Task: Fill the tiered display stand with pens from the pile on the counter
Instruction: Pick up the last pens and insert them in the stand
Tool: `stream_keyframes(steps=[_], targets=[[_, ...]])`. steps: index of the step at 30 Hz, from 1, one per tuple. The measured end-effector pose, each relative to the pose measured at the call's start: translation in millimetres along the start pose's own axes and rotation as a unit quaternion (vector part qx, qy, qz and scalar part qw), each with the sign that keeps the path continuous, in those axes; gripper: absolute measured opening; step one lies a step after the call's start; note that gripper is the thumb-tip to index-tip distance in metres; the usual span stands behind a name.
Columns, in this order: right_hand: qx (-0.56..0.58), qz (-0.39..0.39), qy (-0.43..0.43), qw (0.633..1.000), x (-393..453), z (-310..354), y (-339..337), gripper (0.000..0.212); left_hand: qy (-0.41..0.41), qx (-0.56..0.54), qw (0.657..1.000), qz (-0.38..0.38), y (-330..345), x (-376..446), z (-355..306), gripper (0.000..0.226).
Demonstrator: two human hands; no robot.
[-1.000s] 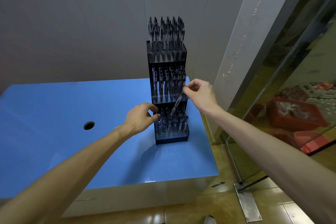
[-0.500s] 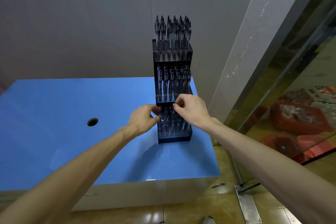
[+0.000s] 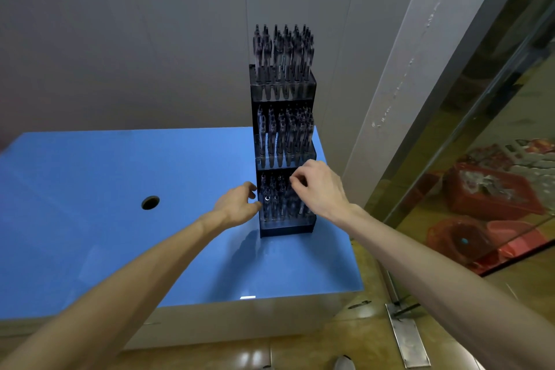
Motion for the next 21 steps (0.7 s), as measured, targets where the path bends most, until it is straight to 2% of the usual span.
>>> stream_keyframes(steps=[3,5,6,8,10,15,21], targets=[[0.023,-0.06,0.01,0.998,-10,-18,-3,0.018,-0.034,-0.139,0.99,-0.016,-2,1,-2,0.045],[0.011,-0.063,0.021,0.998,-16,-28,2,0.028,-0.063,-0.211,0.976,-0.007,-2,3,-6,0.047],[0.008,-0.049,0.023,0.999,-18,-32,6,0.036,-0.074,-0.227,0.971,0.004,-1,4,-9,0.056],[0.015,-0.009,0.012,1.0,-22,-34,16,0.049,-0.096,-0.24,0.966,0.027,3,6,-14,0.079],[-0.002,0.013,-0.019,1.0,-25,-32,23,0.054,-0.109,-0.249,0.961,0.044,9,9,-17,0.093],[-0.08,0.051,-0.081,0.992,-27,-35,33,0.061,-0.127,-0.298,0.945,0.051,16,15,-25,0.086],[-0.001,0.067,-0.019,0.998,-38,-27,42,0.072,-0.123,-0.315,0.94,0.052,19,17,-29,0.091]])
Point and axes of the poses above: each hand's wrist, its own x-axis towards the middle knuckle, its own y-axis out of the palm, z = x × y, the point moved 2 cm from there along x, towards the middle knuckle, and after that the axes turned 2 degrees about z, right-handed, at the moved point
